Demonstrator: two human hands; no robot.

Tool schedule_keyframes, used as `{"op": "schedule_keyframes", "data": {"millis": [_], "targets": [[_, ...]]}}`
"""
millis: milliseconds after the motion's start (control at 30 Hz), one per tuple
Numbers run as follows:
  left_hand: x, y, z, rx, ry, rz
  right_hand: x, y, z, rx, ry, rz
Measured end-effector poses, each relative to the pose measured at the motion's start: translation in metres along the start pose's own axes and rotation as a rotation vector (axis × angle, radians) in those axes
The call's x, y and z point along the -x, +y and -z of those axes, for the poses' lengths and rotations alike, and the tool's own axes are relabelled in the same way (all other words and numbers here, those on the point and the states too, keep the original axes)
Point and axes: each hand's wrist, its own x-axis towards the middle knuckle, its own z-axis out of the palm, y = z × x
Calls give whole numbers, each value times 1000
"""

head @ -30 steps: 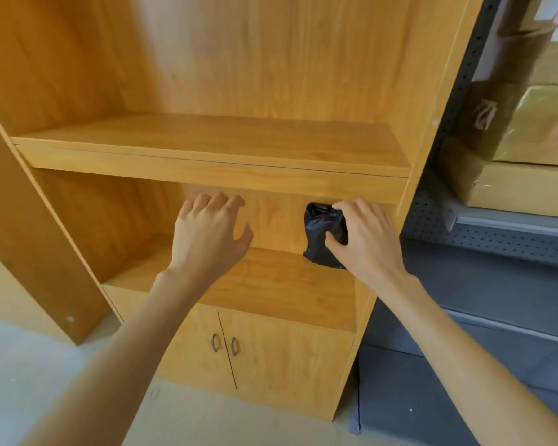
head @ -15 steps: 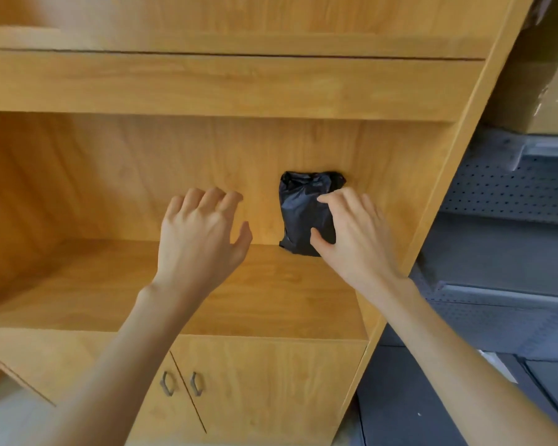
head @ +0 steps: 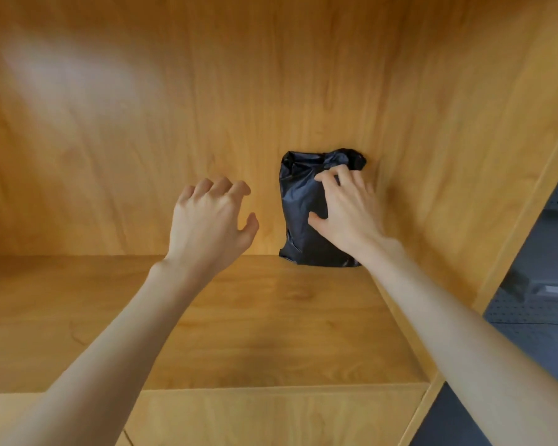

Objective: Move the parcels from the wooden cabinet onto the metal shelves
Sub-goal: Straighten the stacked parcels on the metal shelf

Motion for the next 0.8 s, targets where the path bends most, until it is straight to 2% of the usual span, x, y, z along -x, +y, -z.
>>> {"op": "schedule_keyframes", "data": {"millis": [467, 800], "targets": [[-10, -8, -62, 48, 42, -17, -71, 33, -46, 171, -282, 5], [-10, -5, -57, 64, 21, -9, -50, 28, -42, 287, -302, 36]]}}
